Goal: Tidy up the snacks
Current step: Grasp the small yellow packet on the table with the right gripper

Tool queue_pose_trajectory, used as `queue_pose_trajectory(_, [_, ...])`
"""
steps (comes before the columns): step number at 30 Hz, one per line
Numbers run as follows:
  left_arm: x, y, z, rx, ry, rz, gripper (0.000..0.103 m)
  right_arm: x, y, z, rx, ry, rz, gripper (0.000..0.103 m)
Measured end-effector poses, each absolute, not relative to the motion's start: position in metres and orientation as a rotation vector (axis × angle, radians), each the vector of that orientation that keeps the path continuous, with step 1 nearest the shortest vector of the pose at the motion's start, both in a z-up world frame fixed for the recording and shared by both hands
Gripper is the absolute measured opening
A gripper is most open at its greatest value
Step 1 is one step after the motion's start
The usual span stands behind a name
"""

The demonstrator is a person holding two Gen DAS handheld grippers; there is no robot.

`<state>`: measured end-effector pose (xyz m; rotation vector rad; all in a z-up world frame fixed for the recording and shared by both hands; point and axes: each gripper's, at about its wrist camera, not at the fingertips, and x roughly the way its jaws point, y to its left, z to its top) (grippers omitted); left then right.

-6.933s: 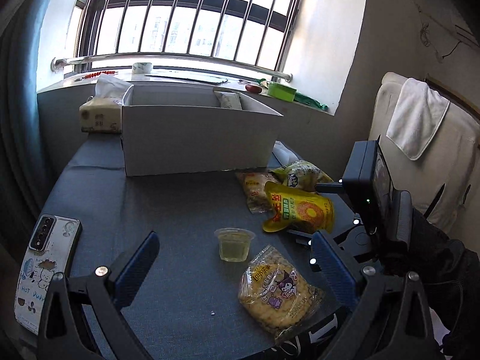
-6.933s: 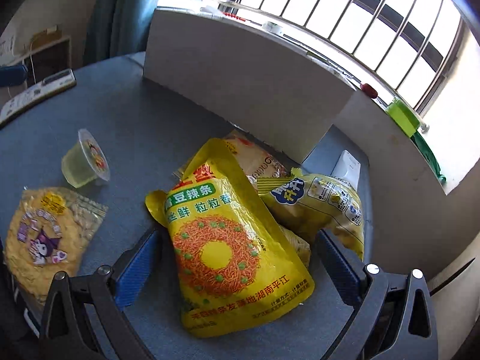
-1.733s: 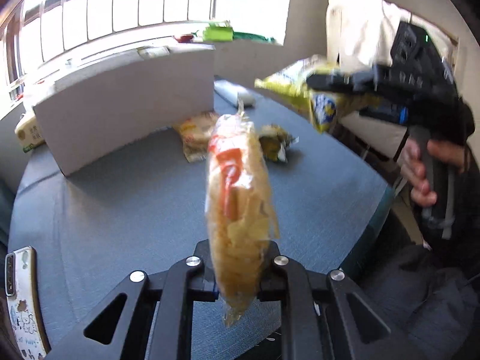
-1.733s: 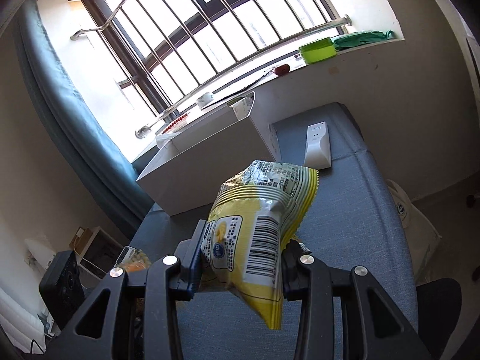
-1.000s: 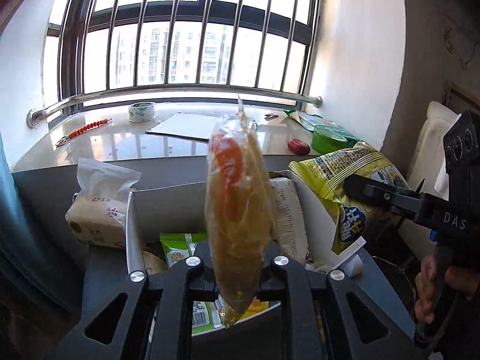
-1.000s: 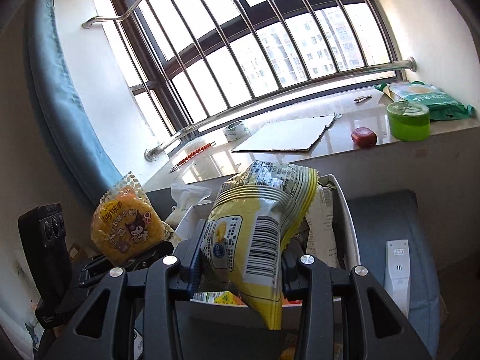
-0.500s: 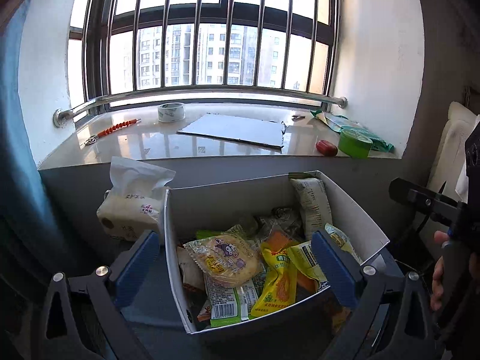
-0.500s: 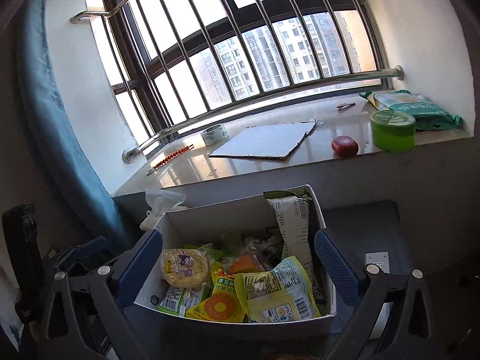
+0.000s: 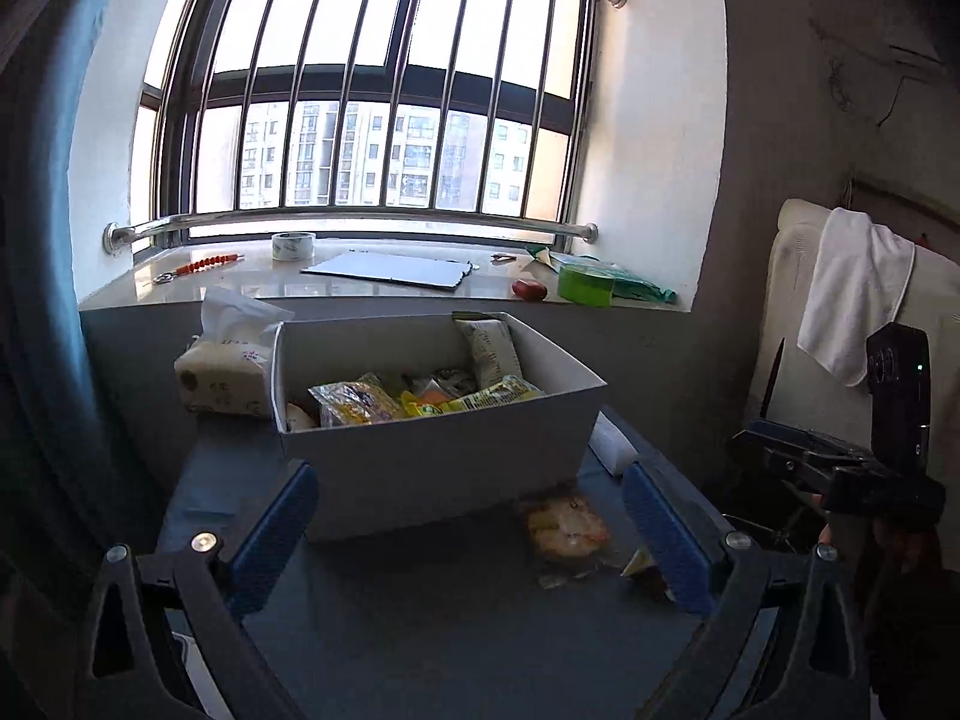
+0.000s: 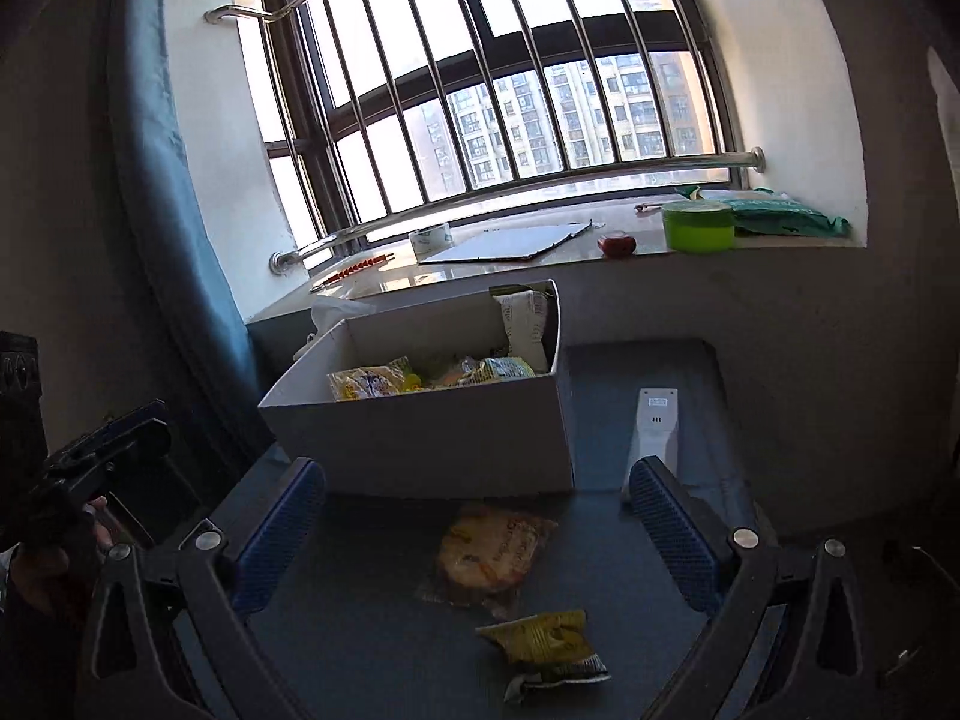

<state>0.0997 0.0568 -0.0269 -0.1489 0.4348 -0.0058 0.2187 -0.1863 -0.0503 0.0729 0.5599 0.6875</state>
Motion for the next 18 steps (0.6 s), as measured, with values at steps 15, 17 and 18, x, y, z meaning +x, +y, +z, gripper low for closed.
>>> queue_pose_trajectory(15, [0.054, 0.020, -0.091, -0.202, 0.540, -0.016, 0.103, 0.161, -0.227, -0.115, 0.053, 0.649, 0.600, 0.103])
queue_pose_trajectory(17, [0.055, 0.020, -0.093, -0.201, 0.549, -0.016, 0.103, 0.167, -0.218, -0.121, 0.016, 0.662, 0.610, 0.103])
queue_pose_trajectory(18, [0.056, 0.020, -0.094, -0.205, 0.553, -0.016, 0.103, 0.173, -0.211, -0.124, -0.016, 0.672, 0.611, 0.103])
